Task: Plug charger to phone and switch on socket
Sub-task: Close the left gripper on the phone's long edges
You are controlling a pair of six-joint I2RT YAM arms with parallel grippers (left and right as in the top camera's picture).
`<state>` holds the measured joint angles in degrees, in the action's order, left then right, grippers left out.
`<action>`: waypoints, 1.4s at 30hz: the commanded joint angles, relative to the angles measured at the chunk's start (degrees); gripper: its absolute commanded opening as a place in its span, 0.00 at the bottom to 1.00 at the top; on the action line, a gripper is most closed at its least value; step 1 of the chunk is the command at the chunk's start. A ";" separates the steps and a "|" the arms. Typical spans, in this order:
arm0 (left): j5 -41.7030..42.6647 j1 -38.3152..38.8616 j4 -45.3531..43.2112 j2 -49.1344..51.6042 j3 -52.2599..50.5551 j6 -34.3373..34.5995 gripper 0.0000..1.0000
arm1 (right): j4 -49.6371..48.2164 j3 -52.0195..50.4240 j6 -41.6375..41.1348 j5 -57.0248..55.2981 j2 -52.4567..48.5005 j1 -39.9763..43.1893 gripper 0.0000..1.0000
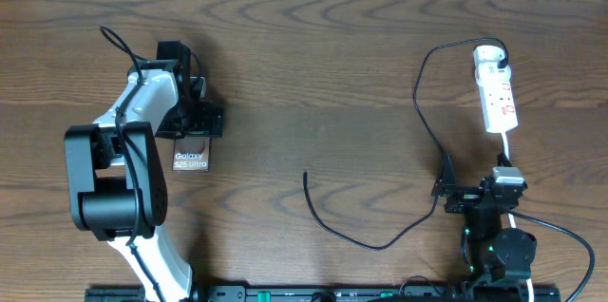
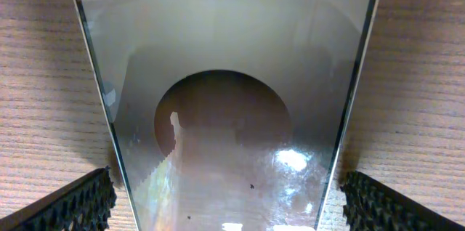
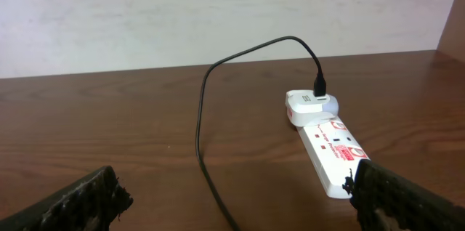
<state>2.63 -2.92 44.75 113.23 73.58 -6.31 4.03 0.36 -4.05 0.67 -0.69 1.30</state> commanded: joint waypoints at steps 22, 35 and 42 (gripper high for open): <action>-0.72 -0.28 0.37 0.59 -2.29 -1.42 0.98 | 0.26 -0.04 0.48 0.52 0.31 -0.92 0.99; -0.72 -0.28 0.31 0.59 -2.49 -1.40 0.97 | 0.26 -0.04 0.48 0.52 0.31 -0.92 0.99; -0.72 -0.28 -0.52 0.59 -2.56 -1.64 0.97 | 0.26 -0.04 0.48 0.52 0.31 -0.92 0.99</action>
<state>2.92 -2.92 44.51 113.19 72.60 -6.72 4.05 0.38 -4.05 0.67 -0.69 1.30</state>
